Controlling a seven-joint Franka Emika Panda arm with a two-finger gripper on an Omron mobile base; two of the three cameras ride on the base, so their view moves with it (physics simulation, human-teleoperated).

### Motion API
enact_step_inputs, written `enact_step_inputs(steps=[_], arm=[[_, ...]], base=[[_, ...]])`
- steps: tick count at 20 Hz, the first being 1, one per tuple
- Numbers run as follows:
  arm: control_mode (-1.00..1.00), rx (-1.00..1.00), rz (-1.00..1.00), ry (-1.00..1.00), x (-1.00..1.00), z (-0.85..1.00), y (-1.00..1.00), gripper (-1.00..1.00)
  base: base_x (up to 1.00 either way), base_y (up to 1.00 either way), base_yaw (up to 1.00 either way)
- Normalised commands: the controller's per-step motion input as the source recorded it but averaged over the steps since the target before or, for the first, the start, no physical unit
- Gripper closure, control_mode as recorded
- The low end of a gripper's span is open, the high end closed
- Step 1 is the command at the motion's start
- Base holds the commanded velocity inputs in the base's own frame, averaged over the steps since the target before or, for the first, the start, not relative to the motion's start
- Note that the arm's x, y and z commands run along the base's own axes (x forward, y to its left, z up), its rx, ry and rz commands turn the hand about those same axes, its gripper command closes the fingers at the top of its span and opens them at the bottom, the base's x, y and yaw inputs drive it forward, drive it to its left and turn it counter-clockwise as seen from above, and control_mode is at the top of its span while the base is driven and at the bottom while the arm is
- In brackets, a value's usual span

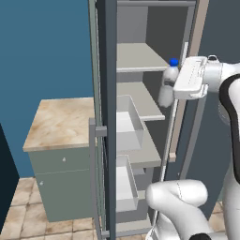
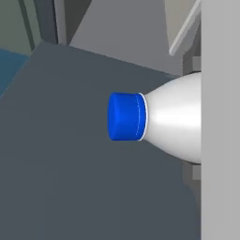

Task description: Take the bottled waters from the counter and place them in the freezer to freeze. Close the freezer door after placing the bottles.

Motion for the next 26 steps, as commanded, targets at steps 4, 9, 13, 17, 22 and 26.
enact_step_inputs(steps=[4, 9, 13, 17, 22, 26], arm=[[-1.0, 0.02, -0.14, 0.13, 0.67, 0.53, 0.0, 1.0], [-1.0, 0.0, -0.04, 0.01, 0.35, 0.05, 0.0, 1.0], [-1.0, -0.03, -0.03, -0.18, 0.04, -0.01, 0.01, 1.0], [-1.0, 0.0, 0.0, -0.25, 0.0, -0.04, 0.03, 1.0], [-1.0, 0.1, -0.01, -0.1, 0.03, 0.0, 0.0, 1.0], [-1.0, 0.03, 0.0, 0.03, 0.06, 0.03, 0.17, 1.0]], base=[[0.0, 0.0, 0.0], [0.0, 0.0, 0.0], [0.0, 0.0, 0.0], [0.0, 0.0, 0.0], [0.0, 0.0, 0.0], [0.0, 0.0, 0.0]])
